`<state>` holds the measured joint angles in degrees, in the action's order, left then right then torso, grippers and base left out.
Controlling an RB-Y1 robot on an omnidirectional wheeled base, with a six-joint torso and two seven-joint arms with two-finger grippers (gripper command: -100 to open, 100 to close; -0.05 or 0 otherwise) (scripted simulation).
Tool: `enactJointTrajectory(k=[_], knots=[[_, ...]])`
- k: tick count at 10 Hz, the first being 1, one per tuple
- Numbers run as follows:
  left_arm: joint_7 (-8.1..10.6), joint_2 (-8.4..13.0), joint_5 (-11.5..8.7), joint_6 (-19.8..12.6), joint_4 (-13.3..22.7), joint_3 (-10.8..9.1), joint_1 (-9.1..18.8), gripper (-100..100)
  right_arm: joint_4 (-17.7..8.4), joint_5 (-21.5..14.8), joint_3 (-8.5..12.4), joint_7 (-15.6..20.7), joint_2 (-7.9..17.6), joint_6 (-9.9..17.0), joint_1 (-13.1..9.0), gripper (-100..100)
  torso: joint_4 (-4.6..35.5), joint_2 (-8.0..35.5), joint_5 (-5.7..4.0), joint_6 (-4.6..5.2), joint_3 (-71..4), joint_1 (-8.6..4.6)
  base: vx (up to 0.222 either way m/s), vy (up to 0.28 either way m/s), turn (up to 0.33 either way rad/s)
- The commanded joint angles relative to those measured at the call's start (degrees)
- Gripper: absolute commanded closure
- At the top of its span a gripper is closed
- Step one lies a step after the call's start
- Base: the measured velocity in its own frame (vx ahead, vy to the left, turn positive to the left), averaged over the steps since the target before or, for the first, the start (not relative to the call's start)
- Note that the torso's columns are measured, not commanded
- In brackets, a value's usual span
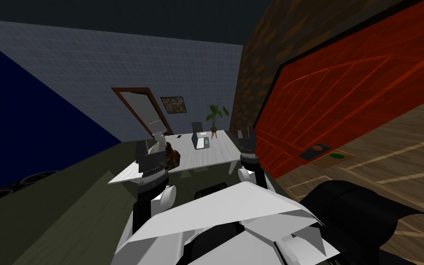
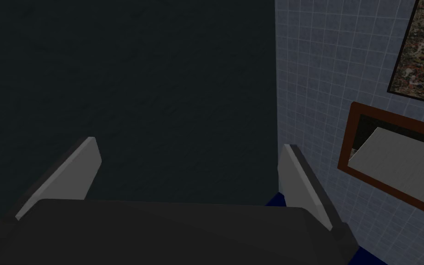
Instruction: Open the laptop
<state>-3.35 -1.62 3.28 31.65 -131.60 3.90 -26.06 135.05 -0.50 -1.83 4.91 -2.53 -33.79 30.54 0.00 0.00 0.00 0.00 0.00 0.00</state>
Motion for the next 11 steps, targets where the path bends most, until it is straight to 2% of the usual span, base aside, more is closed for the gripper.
enactJointTrajectory(k=[1,9,10,11], knots=[[0.00,0.0,0.0,0.0,0.0,0.00,0.0,0,0.0,0.0,0.0,0.0,0.0,0.0,0.0,0,2.3,2.3,0.00,0.00,-4.7,0.00,0.000,0.000,0.000],[0.00,0.0,0.0,0.0,0.0,0.00,0.0,0,0.0,0.0,0.0,0.0,0.0,0.0,0.0,0,35.4,35.4,0.00,0.00,-70.7,0.00,0.000,0.000,0.000],[0.04,2.8,0.2,-0.6,0.4,-0.16,0.3,-100,0.0,0.0,0.0,0.0,0.0,0.0,0.0,0,39.6,39.6,0.00,0.00,-79.2,0.00,0.007,0.010,-0.087],[0.08,4.4,0.4,-1.2,0.8,-0.31,0.6,-100,0.0,0.0,0.0,0.0,0.0,0.0,0.0,0,41.5,41.5,0.01,0.01,-83.1,0.05,-0.001,0.022,-0.099]])
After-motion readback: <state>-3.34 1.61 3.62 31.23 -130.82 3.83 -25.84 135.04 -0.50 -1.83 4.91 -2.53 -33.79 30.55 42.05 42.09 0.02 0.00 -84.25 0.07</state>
